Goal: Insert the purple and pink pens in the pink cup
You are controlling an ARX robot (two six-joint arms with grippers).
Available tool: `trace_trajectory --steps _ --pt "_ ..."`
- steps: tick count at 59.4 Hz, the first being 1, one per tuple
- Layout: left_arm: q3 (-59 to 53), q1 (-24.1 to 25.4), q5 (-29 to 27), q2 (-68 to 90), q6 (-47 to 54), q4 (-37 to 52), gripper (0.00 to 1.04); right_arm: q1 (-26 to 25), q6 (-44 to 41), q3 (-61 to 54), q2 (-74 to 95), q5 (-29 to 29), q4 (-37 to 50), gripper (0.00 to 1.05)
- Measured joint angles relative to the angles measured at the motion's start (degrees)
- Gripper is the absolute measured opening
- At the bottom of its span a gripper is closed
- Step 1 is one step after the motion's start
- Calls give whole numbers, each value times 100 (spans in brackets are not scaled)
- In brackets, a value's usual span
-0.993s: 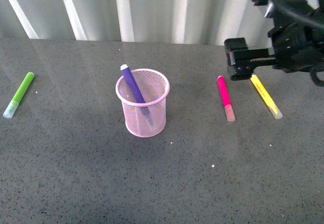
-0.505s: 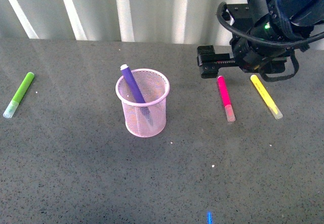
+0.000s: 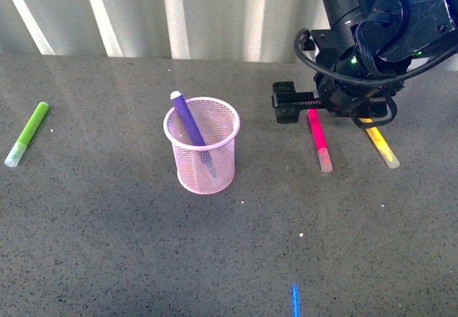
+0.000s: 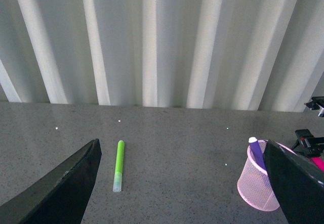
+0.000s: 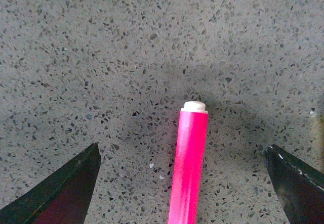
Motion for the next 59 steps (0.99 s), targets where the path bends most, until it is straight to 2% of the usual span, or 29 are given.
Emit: trace_trajectory --steps 24,32,45,49,54,59 --pt "-2 0 2 0 0 0 98 0 162 74 179 -7 11 97" --pt "0 0 2 0 0 0 98 4 278 131 229 42 -55 69" --pt "-2 0 2 0 0 0 98 -2 343 70 229 -28 103 40" --pt "-2 0 0 0 0 0 98 -35 365 -11 227 -70 245 28" --pt "0 0 0 0 0 0 98 -94 376 -118 197 -146 431 16" --pt "0 0 0 0 0 0 98 -131 350 -251 153 -227 680 12"
